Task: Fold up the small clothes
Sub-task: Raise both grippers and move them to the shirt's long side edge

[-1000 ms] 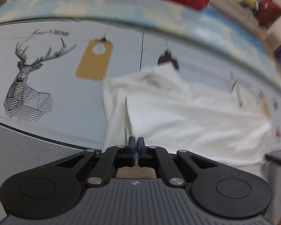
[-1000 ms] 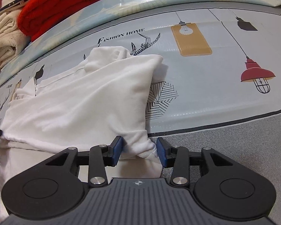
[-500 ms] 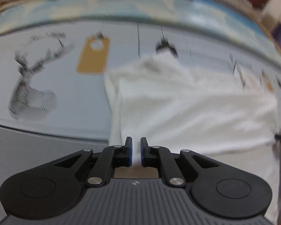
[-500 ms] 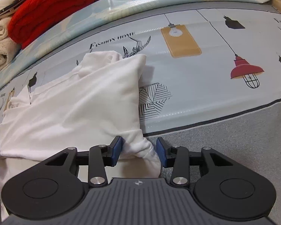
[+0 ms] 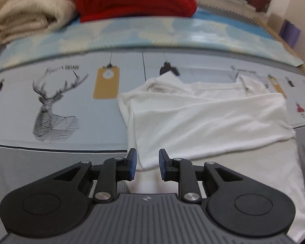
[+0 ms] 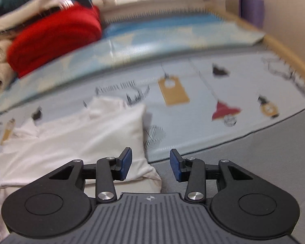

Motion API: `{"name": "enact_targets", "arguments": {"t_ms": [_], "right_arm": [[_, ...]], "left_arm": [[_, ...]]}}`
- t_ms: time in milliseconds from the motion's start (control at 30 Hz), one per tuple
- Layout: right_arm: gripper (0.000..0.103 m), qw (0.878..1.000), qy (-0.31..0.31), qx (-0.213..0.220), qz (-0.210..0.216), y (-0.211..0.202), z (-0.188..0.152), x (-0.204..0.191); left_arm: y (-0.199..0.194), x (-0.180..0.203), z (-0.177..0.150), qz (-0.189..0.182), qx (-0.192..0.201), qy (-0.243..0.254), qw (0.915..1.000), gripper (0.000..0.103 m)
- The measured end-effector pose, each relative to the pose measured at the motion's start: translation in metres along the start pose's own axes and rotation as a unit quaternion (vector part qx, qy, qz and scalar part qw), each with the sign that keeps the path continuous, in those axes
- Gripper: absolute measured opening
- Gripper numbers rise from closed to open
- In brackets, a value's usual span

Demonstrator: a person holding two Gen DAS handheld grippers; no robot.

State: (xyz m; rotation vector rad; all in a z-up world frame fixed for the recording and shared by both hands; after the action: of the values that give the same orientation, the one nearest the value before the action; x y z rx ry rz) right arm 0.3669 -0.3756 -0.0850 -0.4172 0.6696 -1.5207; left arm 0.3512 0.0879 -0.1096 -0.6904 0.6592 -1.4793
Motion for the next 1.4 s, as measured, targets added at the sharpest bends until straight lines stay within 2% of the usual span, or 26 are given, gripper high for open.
{"name": "enact_targets", "arguments": {"t_ms": [167, 267, 300, 433, 533, 567, 633, 667, 733, 833, 1000, 1067, 1133, 1233, 1400], "right_arm": [[0.043, 0.998, -0.021, 0.054, 0.039, -0.072, -0.009, -0.011], [0.043, 0.997, -0.035, 0.064, 0.039, -0.106, -0.025, -0.014], [0.043, 0.997, -0.037, 0.06, 0.037, -0.113, -0.035, -0.014], [0.042, 1.0, -0.013, 0.014, 0.025, -0.127, -0.09, -0.005], [0.04, 1.0, 0.007, 0.016, 0.022, -0.138, -0.128, 0.004], [0.038, 1.0, 0.004, 0.013, 0.012, -0.139, -0.141, 0.008], [0.028, 1.0, 0.009, -0.003, -0.016, -0.14, -0.15, 0.011], [0.027, 1.0, 0.02, 0.011, -0.006, -0.145, -0.147, 0.01], [0.027, 1.0, 0.014, 0.021, 0.009, -0.149, -0.145, 0.006], [0.027, 1.0, 0.002, 0.01, -0.003, -0.149, -0.15, 0.005], [0.027, 0.999, 0.034, -0.009, 0.024, -0.15, -0.154, 0.006], [0.027, 0.999, 0.022, -0.014, 0.023, -0.148, -0.157, 0.003], [0.027, 1.0, 0.015, -0.019, 0.019, -0.143, -0.159, 0.002], [0.027, 0.999, 0.016, -0.029, 0.008, -0.138, -0.164, 0.006], [0.027, 0.998, 0.038, -0.045, -0.004, -0.132, -0.172, 0.022]], "left_arm": [[-0.073, -0.006, -0.017, -0.007, 0.043, -0.016, 0.9989, 0.032], [-0.107, -0.006, -0.042, 0.003, 0.052, -0.021, 0.9984, 0.047], [-0.115, -0.007, -0.053, 0.006, 0.053, -0.024, 0.9983, 0.048], [-0.129, -0.002, -0.112, 0.0, 0.038, -0.035, 0.9987, 0.048], [-0.119, 0.004, -0.156, 0.007, 0.008, -0.014, 0.9998, 0.047], [-0.113, 0.006, -0.169, 0.011, -0.008, -0.005, 0.9999, 0.043], [-0.107, 0.007, -0.184, 0.018, -0.03, 0.006, 0.9994, 0.034], [-0.106, 0.006, -0.188, 0.023, -0.04, 0.007, 0.9989, 0.029], [-0.112, 0.004, -0.186, 0.024, -0.042, 0.002, 0.9988, 0.028], [-0.125, 0.004, -0.179, 0.014, -0.025, 0.004, 0.9996, 0.028], [-0.123, 0.008, -0.187, -0.008, -0.033, -0.005, 0.9994, 0.027], [-0.115, 0.007, -0.195, -0.022, -0.042, -0.01, 0.9988, 0.027], [-0.108, 0.004, -0.199, -0.016, -0.063, -0.019, 0.9977, 0.027], [-0.112, 0.0, -0.19, -0.048, -0.043, -0.056, 0.9963, 0.027], [-0.106, -0.01, -0.2, -0.053, -0.07, -0.084, 0.9926, 0.027]]}}
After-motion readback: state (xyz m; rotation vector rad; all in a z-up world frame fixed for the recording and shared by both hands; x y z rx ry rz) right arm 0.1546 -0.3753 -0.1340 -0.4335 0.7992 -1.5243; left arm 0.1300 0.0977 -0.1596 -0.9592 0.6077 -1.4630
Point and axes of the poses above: each gripper's, at about its wrist camera, not at the fingertips, and y roughly the way its jaws point, x to its right, z to its top, the point moved 6 cm from there along y, roughly the way its jaws point, and after that the axes turned 7 degrees about x, right-handed, at the moved point
